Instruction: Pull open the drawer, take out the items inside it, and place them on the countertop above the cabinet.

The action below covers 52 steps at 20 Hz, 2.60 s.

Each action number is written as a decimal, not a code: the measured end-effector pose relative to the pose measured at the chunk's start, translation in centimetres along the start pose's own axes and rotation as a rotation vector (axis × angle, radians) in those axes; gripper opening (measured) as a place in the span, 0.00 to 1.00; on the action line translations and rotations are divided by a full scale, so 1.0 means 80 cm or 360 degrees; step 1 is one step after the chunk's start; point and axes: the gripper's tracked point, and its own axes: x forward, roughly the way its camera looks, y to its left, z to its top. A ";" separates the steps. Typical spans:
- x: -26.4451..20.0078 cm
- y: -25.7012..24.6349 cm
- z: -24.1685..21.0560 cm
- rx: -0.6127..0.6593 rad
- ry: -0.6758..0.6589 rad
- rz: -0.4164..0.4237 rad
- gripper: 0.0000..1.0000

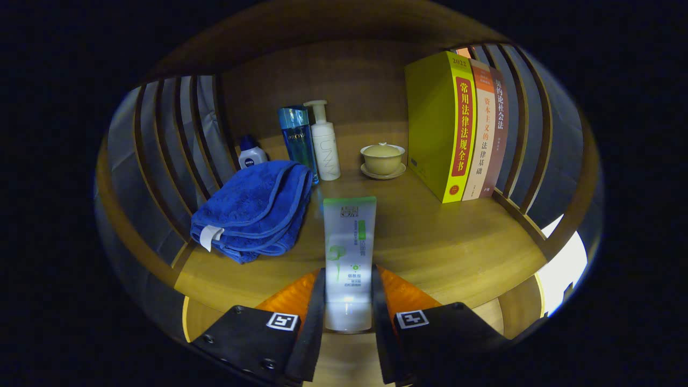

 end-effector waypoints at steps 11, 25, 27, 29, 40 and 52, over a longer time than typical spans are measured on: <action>0.006 0.001 0.001 0.0013 -0.0071 0.0030 0.59; -0.058 -0.003 0.020 0.0030 -0.0314 0.0057 0.97; -0.080 0.001 0.020 0.0040 -0.0358 0.0078 0.97; -0.104 0.001 0.022 0.0048 -0.0417 0.0089 0.96; -0.216 0.010 -0.015 0.0041 -0.0579 0.0109 0.96; -0.261 -0.005 -0.133 0.0083 -0.0478 0.0048 0.96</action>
